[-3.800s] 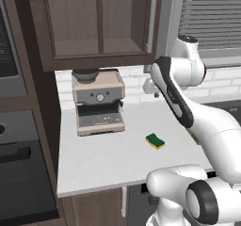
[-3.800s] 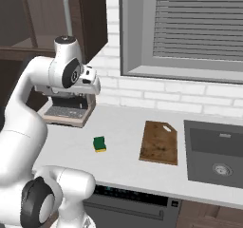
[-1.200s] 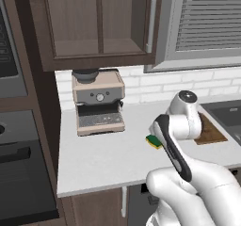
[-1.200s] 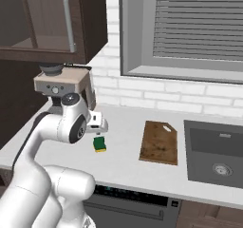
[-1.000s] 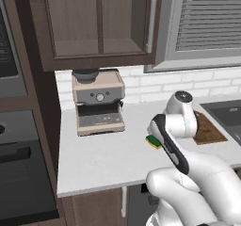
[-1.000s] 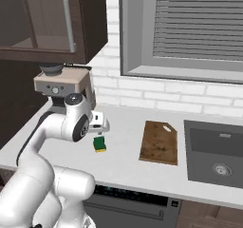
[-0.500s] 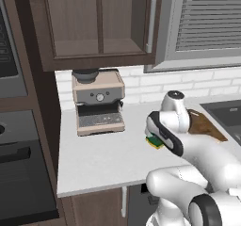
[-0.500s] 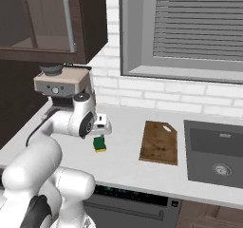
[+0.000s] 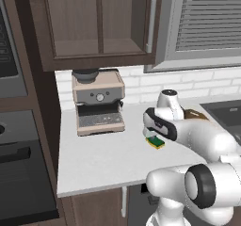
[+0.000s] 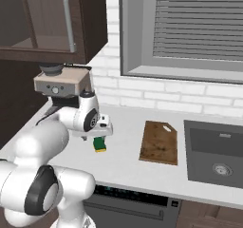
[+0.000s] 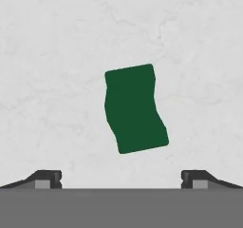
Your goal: Pick up the sponge from the counter and clean the cutting board by briefly scrubbing or pressing down on the cutting board. Once finished, release the sponge.
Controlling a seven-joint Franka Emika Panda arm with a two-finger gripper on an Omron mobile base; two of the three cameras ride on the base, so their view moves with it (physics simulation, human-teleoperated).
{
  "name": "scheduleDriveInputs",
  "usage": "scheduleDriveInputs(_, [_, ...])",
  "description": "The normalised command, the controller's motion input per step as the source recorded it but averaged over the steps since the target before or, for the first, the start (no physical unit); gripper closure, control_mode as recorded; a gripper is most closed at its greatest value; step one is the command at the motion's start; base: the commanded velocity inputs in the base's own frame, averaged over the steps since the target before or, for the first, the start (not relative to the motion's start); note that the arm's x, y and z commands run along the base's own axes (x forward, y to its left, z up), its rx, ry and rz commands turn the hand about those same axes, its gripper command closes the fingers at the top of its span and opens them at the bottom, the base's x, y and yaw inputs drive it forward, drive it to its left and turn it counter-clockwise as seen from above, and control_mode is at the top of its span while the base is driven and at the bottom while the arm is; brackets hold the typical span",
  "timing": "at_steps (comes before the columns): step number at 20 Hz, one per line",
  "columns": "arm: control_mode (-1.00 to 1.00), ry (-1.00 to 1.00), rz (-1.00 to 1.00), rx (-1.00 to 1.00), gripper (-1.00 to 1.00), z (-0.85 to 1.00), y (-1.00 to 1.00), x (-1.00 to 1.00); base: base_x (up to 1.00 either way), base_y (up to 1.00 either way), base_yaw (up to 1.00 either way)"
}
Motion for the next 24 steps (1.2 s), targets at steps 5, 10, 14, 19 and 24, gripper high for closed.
scheduleDriveInputs(5, [-1.00, 0.07, 0.00, -0.04, -1.00, -0.40, 0.03, 0.30, 0.00, 0.00, 0.00])
scheduleDriveInputs(10, [-1.00, 0.05, 0.00, -0.01, -1.00, -0.22, 0.00, 0.28, 0.00, 0.00, 0.00])
scheduleDriveInputs(14, [-1.00, 0.05, 0.00, 0.00, -1.00, -0.18, 0.00, 0.24, 0.00, 0.00, 0.00])
scheduleDriveInputs(19, [-1.00, 0.03, 0.00, 0.00, -1.00, -0.24, 0.00, 0.11, 0.00, 0.00, 0.00])
scheduleDriveInputs(24, [-1.00, 0.00, 0.00, 0.00, -1.00, -0.29, 0.00, 0.00, 0.00, 0.00, 0.00])
